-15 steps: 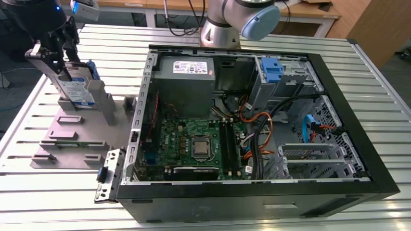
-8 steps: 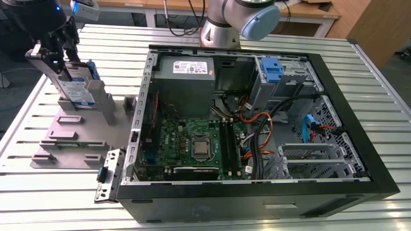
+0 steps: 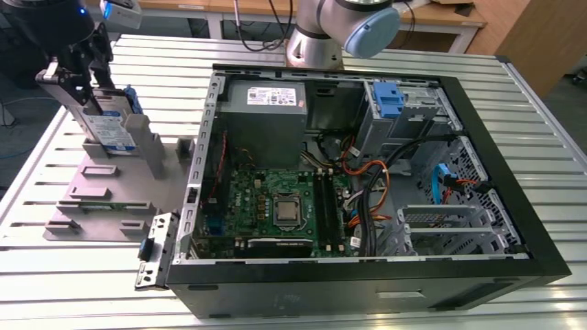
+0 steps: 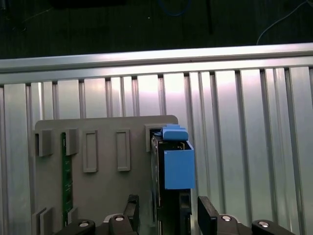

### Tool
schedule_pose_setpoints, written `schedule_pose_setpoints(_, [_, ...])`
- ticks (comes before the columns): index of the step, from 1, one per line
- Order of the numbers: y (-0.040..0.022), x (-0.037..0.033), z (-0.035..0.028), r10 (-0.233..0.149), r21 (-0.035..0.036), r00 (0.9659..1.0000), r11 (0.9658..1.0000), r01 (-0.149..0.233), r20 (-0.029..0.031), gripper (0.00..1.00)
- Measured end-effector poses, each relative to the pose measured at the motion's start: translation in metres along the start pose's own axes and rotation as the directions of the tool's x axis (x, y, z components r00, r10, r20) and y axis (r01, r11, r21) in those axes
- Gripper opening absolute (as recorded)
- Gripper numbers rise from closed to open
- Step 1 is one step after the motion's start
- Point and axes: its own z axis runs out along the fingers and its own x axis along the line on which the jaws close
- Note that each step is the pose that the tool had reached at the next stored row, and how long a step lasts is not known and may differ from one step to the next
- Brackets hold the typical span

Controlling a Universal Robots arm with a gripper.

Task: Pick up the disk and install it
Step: 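Pick up the disk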

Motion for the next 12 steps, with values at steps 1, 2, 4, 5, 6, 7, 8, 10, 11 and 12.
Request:
schedule_pose_setpoints(1, [0.0, 0.0, -0.001, 0.0, -0.0002, 1.0, 1.0, 0.0, 0.0015, 0.59])
schedule_pose_setpoints(2, [0.0001, -0.0001, -0.0012, 0.0, 0.0, 1.0, 1.0, 0.0, 0.0022, 0.59])
schedule_pose_setpoints(4, [0.0, -0.0001, -0.0012, 0.0, -0.0002, 1.0, 1.0, 0.0, 0.0041, 0.59])
schedule_pose_setpoints(5, [0.0001, 0.0, -0.0013, -0.001, -0.0001, 1.0, 1.0, 0.001, 0.0057, 0.59])
schedule_pose_setpoints(6, [0.0001, 0.0, -0.0012, -0.001, 0.0008, 1.0, 1.0, 0.001, 0.0086, 0.59])
schedule_pose_setpoints(7, [0.0, 0.0, -0.0011, -0.001, 0.0018, 0.9999, 1.0, 0.001, 0.01, 0.59])
schedule_pose_setpoints(8, [0.0, 0.0, -0.0011, -0.001, 0.0019, 0.9999, 1.0, 0.001, 0.0101, 0.59])
schedule_pose_setpoints(10, [0.0001, 0.0, -0.001, -0.002, 0.0023, 0.9999, 1.0, 0.002, 0.0102, 0.59])
schedule_pose_setpoints(11, [0.0001, -0.0001, -0.001, -0.002, 0.0024, 0.9999, 1.0, 0.002, 0.0102, 0.59])
schedule_pose_setpoints(12, [0.0002, -0.0006, -0.001, -0.001, 0.0025, 0.9999, 1.0, 0.001, 0.0102, 0.59])
